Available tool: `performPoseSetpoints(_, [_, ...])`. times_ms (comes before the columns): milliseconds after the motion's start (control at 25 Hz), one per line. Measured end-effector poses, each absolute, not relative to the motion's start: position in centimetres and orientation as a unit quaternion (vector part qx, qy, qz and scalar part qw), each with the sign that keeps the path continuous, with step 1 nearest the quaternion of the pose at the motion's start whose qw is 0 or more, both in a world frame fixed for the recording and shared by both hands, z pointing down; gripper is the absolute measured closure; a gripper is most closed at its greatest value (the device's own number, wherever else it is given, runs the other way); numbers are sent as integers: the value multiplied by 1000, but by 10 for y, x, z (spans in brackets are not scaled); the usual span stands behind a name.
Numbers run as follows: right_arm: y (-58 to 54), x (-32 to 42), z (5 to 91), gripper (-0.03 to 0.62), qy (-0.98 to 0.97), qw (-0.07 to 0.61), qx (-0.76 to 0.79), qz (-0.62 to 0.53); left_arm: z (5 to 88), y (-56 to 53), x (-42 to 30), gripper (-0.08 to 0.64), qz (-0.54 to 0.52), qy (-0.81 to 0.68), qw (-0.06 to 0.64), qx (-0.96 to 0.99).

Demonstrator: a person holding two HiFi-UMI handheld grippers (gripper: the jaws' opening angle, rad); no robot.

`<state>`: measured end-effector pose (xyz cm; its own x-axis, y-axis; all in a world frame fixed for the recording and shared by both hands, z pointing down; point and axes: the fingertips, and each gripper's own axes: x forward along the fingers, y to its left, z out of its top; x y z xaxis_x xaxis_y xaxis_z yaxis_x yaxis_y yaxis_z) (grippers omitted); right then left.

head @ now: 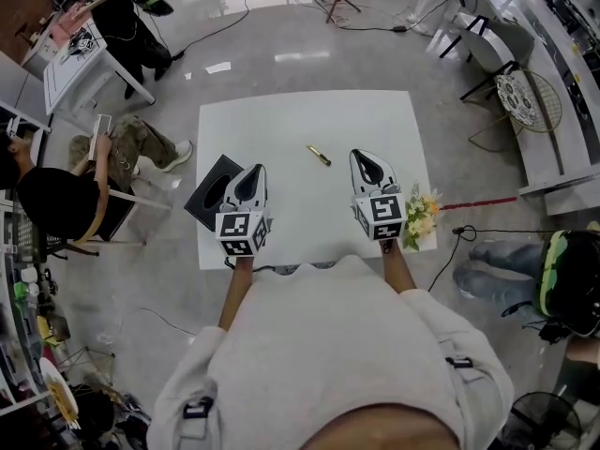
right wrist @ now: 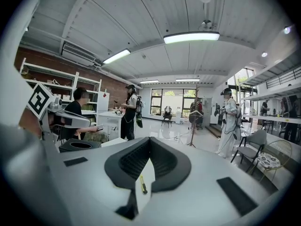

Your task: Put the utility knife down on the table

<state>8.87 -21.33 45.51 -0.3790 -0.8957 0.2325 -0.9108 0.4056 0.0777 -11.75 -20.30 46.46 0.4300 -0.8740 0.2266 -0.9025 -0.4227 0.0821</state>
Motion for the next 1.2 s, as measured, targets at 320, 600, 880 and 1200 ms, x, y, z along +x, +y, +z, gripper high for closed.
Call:
performPoseSetpoints(320, [-220,86,453,560,-833,117,541,31,465,-208,-113,540,74,-528,92,841])
performPoseSetpoints(600, [-220,82,459,560,-834,123,537,30,467,-206,-117,540,76,-531,91,839])
performPoseSetpoints(880, [-218,76,460,560,-837,121,533,37,470,-205,-119,540,76,-531,91,839])
performPoseSetpoints(1200, [-216,77,467,560,-835,130,534,38,471,-202,-119,540,78,-529,94,840])
